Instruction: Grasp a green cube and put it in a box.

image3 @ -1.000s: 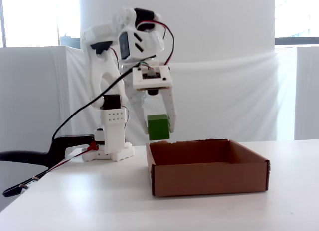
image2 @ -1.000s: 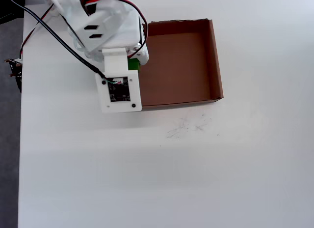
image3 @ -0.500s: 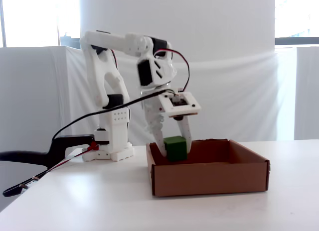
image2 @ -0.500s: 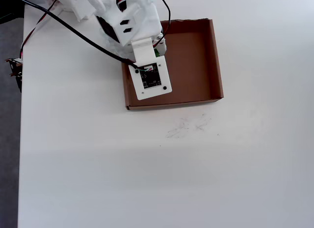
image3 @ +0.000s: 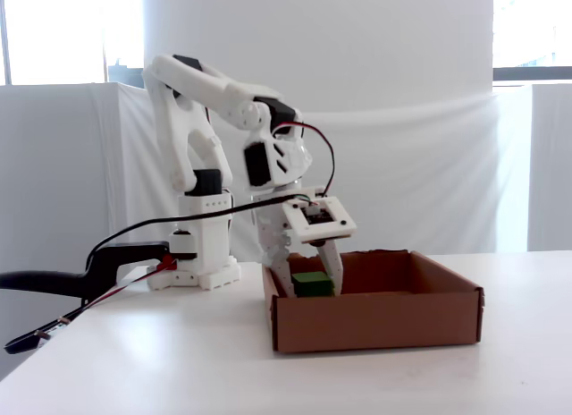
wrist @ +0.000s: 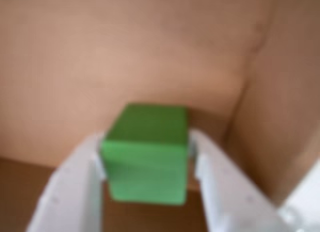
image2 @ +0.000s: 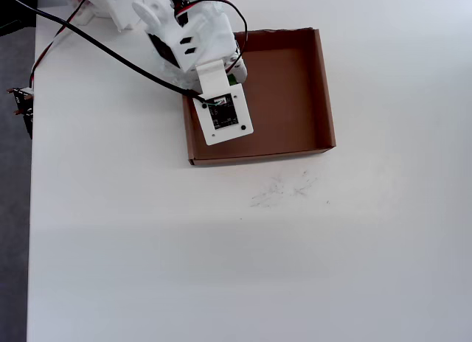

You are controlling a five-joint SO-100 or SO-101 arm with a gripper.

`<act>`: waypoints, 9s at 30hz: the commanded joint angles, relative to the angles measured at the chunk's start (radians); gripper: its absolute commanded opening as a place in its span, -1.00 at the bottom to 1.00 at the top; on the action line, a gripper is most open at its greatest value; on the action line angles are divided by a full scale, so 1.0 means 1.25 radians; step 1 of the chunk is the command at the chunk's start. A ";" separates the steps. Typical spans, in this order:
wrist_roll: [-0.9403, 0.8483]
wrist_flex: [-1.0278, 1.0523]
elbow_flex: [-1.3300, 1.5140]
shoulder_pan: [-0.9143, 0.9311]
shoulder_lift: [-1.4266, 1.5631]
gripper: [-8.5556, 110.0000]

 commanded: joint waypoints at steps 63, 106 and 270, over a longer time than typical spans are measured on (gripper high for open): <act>-0.437 0.376 0.417 0.697 0.976 -0.60; -0.319 0.472 0.420 0.661 0.976 -0.47; -0.214 0.481 0.420 0.661 0.976 -0.47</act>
